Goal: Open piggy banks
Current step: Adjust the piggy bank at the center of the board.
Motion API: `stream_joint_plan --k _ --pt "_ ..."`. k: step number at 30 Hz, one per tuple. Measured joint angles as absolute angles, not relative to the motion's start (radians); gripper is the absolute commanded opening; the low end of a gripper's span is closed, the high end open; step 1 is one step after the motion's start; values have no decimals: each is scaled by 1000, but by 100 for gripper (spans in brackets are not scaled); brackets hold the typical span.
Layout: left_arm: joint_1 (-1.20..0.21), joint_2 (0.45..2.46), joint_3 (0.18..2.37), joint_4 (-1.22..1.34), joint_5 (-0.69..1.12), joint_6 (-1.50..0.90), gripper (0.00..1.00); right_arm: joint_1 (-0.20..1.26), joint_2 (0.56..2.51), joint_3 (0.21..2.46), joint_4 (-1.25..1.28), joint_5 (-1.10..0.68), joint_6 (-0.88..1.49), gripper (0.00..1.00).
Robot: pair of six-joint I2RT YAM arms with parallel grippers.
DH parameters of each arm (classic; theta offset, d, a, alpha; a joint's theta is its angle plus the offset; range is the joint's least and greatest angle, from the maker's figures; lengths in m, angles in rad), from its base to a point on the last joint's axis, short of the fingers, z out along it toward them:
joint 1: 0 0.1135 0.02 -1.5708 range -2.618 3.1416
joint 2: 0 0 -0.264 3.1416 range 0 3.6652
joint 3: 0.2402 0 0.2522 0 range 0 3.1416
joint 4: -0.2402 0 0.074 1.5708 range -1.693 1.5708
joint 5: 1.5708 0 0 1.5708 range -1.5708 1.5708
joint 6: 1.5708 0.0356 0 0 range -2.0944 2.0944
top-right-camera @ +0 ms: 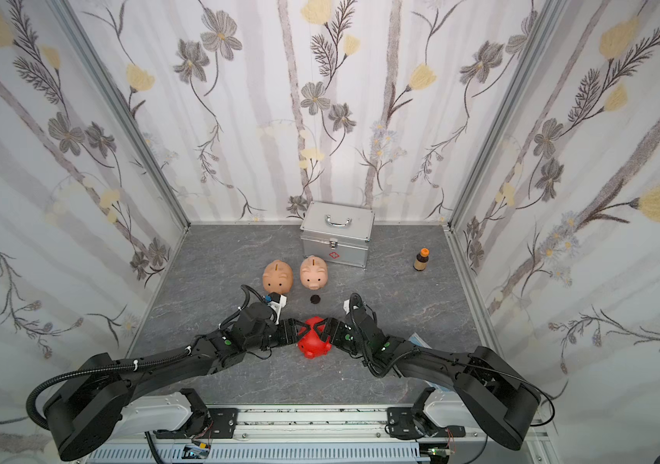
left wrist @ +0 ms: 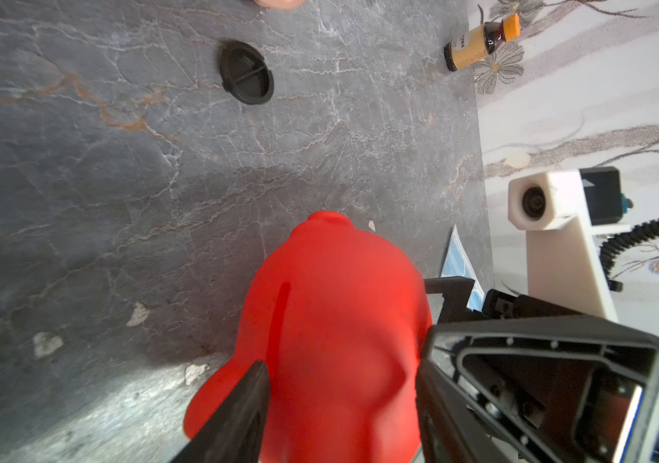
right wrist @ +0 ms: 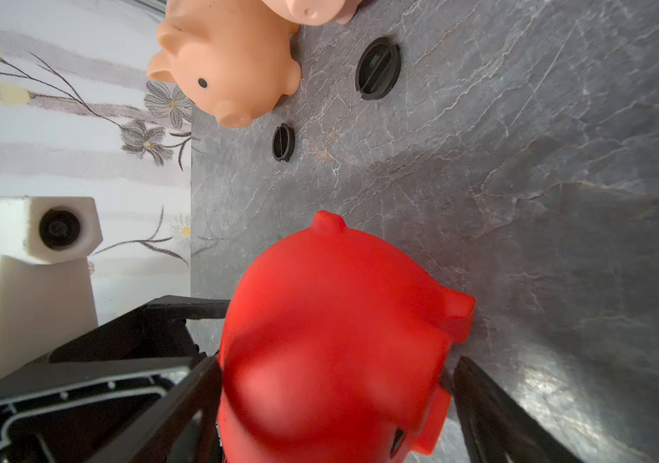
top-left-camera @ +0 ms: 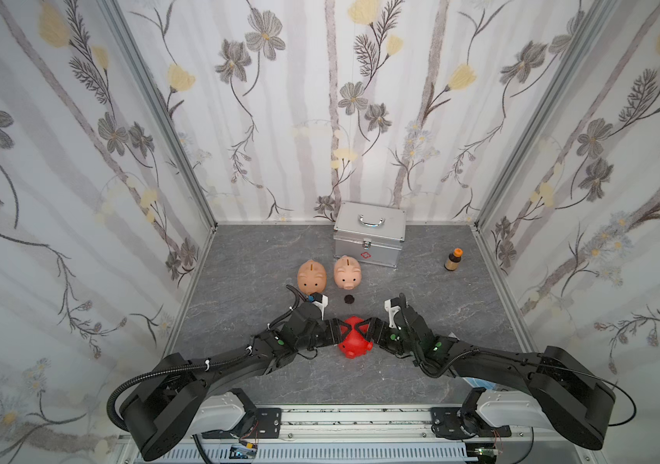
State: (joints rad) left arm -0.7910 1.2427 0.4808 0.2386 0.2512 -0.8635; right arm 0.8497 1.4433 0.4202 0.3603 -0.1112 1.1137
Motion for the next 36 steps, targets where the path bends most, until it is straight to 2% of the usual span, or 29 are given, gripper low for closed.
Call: stream_joint_plan --k 3,7,9,18,29,36 --pt "-791 1241 482 239 251 -863 67 839 1455 397 417 -130 1129 88" --pt "-776 1223 482 236 235 -864 92 825 1468 363 496 -148 1145 88" --pt "-768 1216 479 236 225 -867 100 818 1472 345 532 -157 1159 87" --pt "-756 1233 423 274 216 -904 100 799 1481 301 616 -163 1188 87" --pt "-769 1274 384 385 244 -950 100 799 1485 270 548 -137 1200 86" --pt "-775 1279 379 415 247 -967 87 805 1418 271 485 -122 1184 86"
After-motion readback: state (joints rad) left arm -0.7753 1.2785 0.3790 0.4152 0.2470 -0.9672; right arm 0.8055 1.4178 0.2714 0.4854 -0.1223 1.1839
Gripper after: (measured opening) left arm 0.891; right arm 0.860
